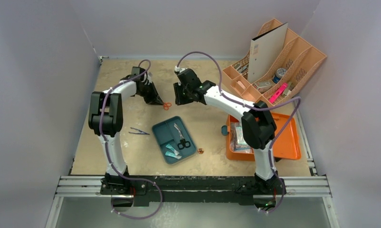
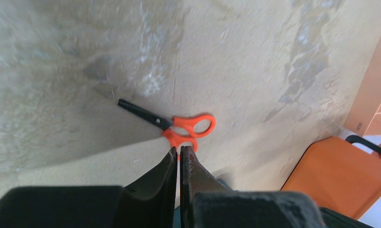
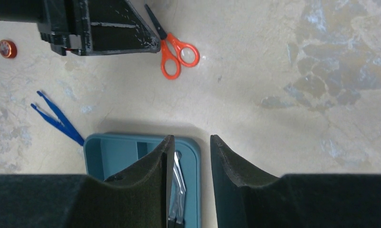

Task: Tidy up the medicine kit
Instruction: Move the scissors to the center of the board.

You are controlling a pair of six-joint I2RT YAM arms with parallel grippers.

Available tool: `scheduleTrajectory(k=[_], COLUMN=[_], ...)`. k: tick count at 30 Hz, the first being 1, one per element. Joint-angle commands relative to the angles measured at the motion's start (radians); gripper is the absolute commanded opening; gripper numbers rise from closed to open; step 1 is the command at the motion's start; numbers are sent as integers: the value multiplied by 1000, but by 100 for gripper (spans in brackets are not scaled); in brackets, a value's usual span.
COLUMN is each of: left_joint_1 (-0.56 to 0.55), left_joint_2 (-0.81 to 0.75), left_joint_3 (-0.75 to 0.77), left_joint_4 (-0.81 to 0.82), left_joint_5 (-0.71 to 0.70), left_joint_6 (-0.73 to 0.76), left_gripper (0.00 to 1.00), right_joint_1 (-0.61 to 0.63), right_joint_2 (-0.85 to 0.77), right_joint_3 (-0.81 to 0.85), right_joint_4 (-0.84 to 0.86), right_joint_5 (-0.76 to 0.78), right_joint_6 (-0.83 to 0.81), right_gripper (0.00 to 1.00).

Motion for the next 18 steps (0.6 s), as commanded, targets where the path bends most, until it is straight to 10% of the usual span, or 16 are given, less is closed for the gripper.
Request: scheduleTrajectory(k=[1,18], left_joint_1=[9,10], left_joint_2=[23,128], left_joint_3=[93,165], left_joint_4=[8,-27], left_joint_5=[-30,-140], left_joint_6=[4,74], left_gripper=[2,0], right_joint_1=[-11,-12], right_joint_2=[61,306], right_joint_3=[106,348], right_joint_4=[-4,-40], right_joint_5=[-31,-12], right_joint_6=[-18,-26], right_gripper=[36,35])
